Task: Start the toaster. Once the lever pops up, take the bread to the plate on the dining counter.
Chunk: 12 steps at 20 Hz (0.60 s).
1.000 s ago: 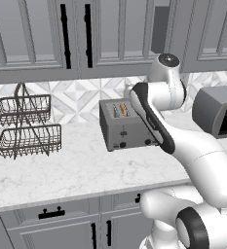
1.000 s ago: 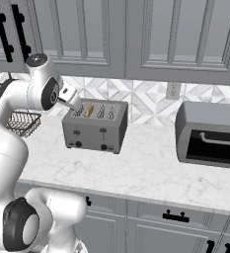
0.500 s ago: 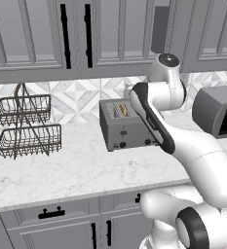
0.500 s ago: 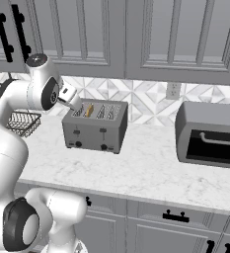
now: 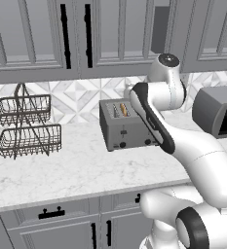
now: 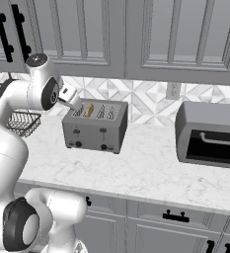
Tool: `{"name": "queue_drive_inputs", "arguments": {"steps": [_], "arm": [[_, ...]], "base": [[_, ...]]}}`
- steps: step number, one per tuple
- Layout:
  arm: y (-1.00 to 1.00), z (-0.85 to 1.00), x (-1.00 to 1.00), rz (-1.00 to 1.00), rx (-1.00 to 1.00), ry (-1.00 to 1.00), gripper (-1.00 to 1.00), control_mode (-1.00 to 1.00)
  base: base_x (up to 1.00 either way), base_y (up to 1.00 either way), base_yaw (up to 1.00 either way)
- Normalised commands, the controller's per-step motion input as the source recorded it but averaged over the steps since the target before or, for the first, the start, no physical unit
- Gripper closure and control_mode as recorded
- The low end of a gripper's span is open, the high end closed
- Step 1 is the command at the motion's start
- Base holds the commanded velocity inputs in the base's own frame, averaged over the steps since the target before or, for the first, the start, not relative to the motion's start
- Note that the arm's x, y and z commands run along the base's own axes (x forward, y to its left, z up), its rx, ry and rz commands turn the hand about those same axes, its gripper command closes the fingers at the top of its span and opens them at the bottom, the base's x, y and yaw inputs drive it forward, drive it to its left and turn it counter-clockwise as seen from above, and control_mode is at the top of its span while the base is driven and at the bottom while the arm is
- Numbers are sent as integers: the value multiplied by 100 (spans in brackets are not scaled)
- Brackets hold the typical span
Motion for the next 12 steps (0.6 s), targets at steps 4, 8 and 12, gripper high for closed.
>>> {"name": "queue_drive_inputs", "arguments": {"steps": [4,8,12], "arm": [[0,0,0,0,0,0,-100,-100],[0,0,0,0,0,0,-100,-100],[0,0,0,0,0,0,-100,-100]], "base": [[0,0,0],[0,0,0],[0,0,0]]}}
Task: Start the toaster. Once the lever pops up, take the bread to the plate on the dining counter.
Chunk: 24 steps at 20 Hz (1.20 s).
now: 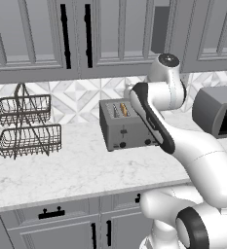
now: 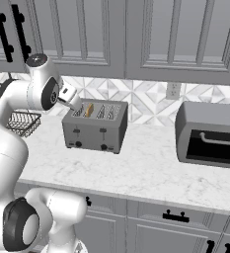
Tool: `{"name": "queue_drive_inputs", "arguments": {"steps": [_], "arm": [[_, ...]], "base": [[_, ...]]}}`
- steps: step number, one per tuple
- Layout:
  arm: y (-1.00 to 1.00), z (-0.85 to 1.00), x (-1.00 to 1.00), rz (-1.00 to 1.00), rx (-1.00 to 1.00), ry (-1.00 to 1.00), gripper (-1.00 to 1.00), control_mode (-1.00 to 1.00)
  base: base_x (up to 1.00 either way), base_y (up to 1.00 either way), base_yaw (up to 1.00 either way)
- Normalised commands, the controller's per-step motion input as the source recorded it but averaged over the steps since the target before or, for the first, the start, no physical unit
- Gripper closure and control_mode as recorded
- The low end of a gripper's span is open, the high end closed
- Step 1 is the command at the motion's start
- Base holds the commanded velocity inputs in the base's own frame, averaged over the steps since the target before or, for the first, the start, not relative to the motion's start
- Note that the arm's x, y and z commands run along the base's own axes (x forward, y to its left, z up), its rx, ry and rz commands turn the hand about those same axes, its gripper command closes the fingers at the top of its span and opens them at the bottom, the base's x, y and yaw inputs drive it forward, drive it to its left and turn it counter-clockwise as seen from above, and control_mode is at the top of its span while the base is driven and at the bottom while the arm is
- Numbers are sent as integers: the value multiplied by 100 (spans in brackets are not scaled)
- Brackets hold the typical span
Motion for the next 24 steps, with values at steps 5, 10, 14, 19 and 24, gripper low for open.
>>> {"name": "queue_drive_inputs", "arguments": {"steps": [5,10,14,19,24], "arm": [[0,0,0,0,0,0,-100,-100],[0,0,0,0,0,0,-100,-100],[0,0,0,0,0,0,-100,-100],[0,0,0,0,0,0,-100,-100],[0,0,0,0,0,0,-100,-100]], "base": [[0,0,0],[0,0,0],[0,0,0],[0,0,0],[0,0,0]]}}
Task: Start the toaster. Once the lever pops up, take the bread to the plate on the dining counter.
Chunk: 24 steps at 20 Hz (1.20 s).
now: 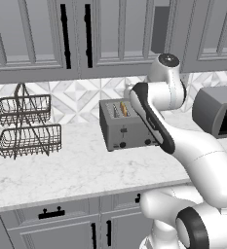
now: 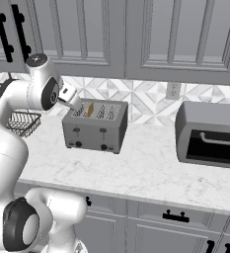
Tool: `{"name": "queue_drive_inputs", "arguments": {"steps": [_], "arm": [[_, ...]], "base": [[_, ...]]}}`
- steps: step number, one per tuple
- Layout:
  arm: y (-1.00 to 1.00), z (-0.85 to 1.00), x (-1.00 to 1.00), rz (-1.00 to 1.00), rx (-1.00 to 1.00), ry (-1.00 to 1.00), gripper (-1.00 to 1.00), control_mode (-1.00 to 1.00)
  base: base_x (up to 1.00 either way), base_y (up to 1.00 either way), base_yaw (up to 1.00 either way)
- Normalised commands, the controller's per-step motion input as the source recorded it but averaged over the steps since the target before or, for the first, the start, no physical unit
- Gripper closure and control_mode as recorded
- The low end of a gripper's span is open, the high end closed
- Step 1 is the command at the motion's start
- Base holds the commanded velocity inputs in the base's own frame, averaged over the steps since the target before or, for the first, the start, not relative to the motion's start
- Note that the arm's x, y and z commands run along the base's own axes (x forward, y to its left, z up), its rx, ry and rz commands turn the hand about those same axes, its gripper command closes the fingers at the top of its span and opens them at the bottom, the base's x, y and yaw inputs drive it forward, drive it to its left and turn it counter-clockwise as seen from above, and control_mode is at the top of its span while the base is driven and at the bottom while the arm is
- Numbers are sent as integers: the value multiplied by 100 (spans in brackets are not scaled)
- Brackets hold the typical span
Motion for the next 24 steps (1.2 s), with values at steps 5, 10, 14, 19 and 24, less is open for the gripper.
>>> {"name": "queue_drive_inputs", "arguments": {"steps": [5,10,14,19,24], "arm": [[0,0,0,0,0,0,-100,-100],[0,0,0,0,0,0,-100,-100],[0,-1,0,0,0,2,-100,-100],[0,-19,-5,0,-2,0,-100,-100],[0,-46,-4,0,-17,-5,-100,-100]], "base": [[0,0,0],[0,0,0],[0,0,0],[0,0,0],[0,0,0]]}}
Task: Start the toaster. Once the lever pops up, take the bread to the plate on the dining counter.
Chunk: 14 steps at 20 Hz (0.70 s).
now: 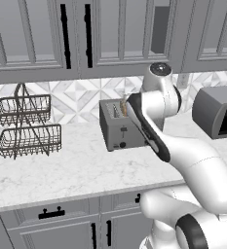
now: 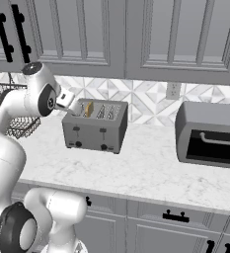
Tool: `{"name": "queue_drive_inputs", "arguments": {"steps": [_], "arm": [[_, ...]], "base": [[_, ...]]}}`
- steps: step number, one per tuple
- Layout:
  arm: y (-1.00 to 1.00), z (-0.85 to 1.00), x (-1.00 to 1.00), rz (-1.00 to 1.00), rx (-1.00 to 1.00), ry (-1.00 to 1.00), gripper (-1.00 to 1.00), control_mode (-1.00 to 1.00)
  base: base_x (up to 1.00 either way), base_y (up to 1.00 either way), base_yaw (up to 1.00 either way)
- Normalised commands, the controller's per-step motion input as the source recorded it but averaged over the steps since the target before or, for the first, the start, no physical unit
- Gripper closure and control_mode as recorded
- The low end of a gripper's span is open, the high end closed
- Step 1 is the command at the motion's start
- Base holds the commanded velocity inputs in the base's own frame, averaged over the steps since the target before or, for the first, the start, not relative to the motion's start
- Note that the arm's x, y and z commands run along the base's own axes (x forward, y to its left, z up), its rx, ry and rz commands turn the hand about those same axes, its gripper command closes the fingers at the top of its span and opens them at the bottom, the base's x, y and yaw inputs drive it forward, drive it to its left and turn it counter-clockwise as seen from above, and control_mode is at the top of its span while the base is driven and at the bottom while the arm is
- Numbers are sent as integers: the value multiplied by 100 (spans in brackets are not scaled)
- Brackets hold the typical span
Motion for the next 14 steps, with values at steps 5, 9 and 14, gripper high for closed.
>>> {"name": "queue_drive_inputs", "arguments": {"steps": [5,9,14], "arm": [[0,-36,14,2,-14,0,-100,-100],[0,-19,40,5,-3,4,-100,-100],[0,-9,54,6,0,1,-100,-100]], "base": [[0,0,0],[0,0,0],[0,0,0]]}}
